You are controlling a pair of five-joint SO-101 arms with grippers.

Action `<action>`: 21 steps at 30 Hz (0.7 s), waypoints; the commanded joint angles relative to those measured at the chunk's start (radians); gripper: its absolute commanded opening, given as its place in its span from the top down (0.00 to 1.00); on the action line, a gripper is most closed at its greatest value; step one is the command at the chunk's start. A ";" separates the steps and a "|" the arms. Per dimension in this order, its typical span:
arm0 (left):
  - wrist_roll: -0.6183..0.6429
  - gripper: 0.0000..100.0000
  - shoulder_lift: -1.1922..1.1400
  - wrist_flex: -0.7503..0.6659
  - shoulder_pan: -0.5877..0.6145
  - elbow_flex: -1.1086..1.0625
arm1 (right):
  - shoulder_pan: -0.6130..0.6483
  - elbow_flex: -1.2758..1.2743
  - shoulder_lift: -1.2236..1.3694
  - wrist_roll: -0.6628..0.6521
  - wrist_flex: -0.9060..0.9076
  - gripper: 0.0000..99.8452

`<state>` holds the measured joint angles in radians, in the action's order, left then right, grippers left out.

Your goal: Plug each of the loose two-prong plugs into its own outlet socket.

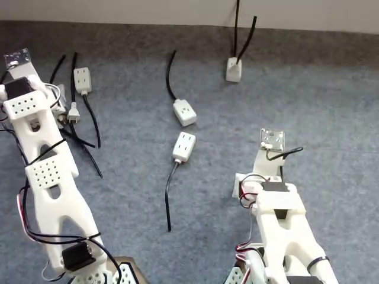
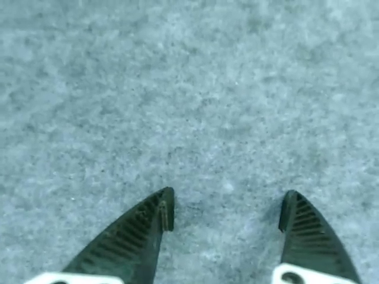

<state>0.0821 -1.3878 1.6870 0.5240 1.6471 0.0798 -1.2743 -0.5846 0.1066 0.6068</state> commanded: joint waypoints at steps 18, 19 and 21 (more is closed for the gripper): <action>0.149 0.80 0.048 0.002 -0.096 0.016 | 0.012 0.004 -0.007 -0.015 -0.030 0.72; 0.147 0.80 0.058 0.009 -0.099 0.016 | 0.012 0.004 -0.007 -0.015 -0.030 0.72; 0.147 0.81 0.064 0.014 -0.107 0.016 | 0.012 0.004 -0.007 -0.015 -0.030 0.72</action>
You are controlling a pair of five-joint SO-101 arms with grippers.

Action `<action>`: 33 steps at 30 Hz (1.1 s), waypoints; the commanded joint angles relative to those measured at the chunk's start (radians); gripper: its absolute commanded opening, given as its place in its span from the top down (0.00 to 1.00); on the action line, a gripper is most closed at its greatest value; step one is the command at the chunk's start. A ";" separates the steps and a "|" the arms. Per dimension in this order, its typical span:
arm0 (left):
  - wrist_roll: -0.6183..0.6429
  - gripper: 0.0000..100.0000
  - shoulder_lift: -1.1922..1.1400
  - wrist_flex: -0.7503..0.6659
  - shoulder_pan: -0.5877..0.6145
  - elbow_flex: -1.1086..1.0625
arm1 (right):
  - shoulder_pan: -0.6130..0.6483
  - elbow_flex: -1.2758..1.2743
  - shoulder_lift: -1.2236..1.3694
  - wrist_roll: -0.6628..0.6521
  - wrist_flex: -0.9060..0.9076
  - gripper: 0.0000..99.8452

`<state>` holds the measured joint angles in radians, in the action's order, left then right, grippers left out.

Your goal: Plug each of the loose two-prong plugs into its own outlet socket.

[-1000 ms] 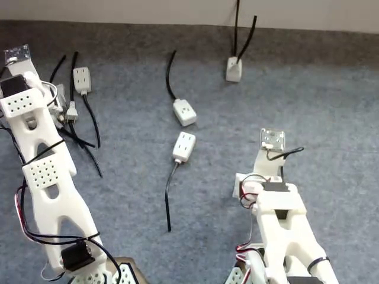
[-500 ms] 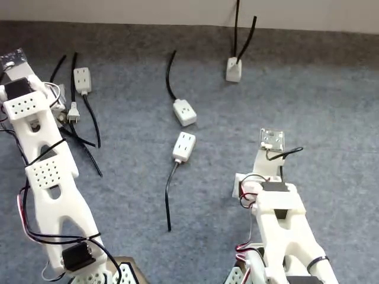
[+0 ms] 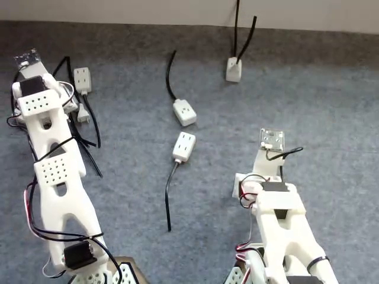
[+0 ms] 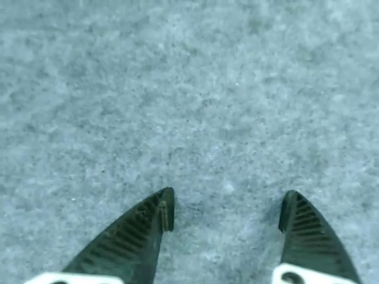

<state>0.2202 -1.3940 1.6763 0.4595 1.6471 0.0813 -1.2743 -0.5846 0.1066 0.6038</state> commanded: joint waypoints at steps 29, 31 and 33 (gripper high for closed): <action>-0.072 0.99 0.759 0.101 -0.209 -0.357 | 0.010 0.004 -0.007 -0.015 -0.027 0.72; -0.132 0.99 0.880 0.100 -0.249 -0.579 | 0.010 0.004 -0.007 -0.015 -0.027 0.72; -0.175 0.99 1.009 0.098 -0.297 -0.814 | 0.010 0.004 -0.007 -0.015 -0.027 0.72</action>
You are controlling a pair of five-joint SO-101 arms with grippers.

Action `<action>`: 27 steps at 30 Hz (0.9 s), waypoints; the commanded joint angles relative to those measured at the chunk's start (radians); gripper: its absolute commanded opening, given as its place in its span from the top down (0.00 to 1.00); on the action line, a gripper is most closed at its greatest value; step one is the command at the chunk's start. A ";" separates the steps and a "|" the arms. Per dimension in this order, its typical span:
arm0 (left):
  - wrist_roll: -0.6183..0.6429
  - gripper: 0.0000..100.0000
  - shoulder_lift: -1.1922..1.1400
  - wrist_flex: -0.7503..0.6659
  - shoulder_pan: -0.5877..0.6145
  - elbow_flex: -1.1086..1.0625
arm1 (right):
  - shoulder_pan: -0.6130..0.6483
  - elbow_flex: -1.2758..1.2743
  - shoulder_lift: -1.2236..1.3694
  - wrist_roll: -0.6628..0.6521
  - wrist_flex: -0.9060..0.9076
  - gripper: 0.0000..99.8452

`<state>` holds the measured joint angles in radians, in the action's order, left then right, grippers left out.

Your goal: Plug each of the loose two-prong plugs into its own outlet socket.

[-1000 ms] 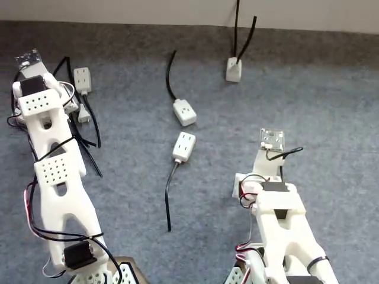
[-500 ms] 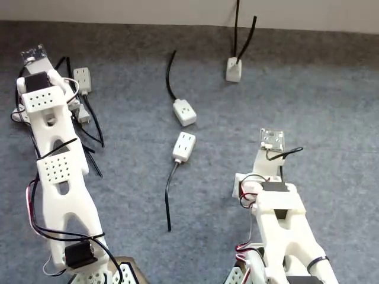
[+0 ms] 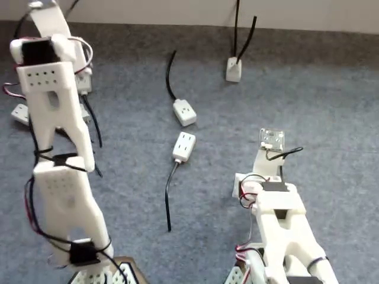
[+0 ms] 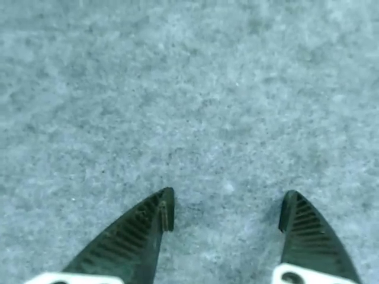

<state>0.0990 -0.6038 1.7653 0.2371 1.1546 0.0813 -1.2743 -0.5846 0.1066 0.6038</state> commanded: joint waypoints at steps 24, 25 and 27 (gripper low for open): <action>-0.149 0.96 0.582 -0.701 -0.260 -1.689 | 0.008 0.004 -0.007 -0.015 -0.027 0.72; -0.146 0.93 0.582 -0.710 -0.259 -1.699 | 0.008 0.004 -0.007 -0.015 -0.027 0.72; -0.144 0.87 0.582 -0.715 -0.252 -1.710 | 0.008 0.004 -0.007 -0.015 -0.027 0.72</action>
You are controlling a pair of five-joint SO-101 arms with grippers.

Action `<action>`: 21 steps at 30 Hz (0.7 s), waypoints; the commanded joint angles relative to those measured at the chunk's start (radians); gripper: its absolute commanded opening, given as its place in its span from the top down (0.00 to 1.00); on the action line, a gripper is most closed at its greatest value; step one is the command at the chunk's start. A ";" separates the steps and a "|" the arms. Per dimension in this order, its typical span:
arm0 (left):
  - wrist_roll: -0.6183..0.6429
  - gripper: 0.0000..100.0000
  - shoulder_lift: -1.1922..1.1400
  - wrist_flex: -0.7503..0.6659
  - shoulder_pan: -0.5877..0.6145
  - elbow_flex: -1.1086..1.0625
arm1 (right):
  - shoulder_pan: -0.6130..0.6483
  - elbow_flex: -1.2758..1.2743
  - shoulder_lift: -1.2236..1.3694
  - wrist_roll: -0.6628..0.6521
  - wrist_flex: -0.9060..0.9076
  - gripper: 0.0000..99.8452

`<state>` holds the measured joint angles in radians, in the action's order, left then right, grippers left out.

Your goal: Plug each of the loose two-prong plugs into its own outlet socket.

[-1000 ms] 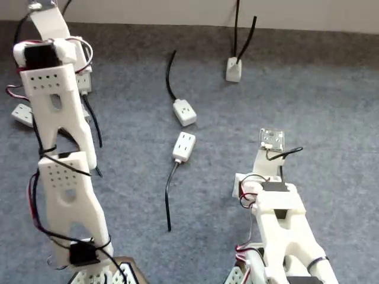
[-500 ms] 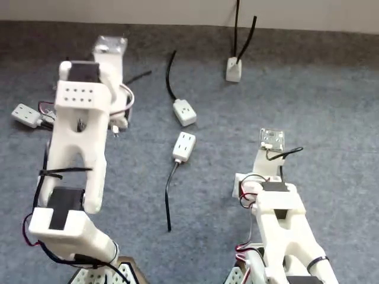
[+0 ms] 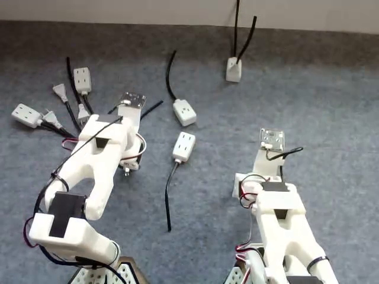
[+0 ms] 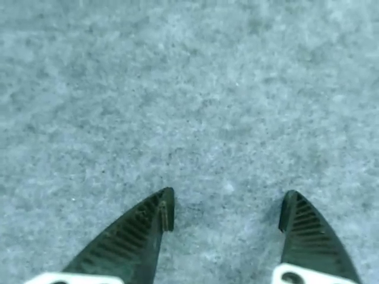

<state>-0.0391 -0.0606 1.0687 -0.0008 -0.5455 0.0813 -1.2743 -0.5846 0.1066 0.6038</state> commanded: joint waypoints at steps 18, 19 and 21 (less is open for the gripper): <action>-0.005 0.82 0.045 -0.021 0.002 0.054 | 0.008 0.004 -0.007 -0.015 -0.027 0.72; -0.006 0.83 0.039 -0.023 0.004 0.064 | 0.008 0.004 -0.007 -0.015 -0.027 0.72; -0.005 0.83 0.038 -0.029 0.021 0.067 | 0.008 0.004 -0.007 -0.015 -0.027 0.72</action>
<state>-0.0391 -0.0545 1.0610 -0.0008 -0.5163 0.0813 -1.2743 -0.5846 0.1066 0.6038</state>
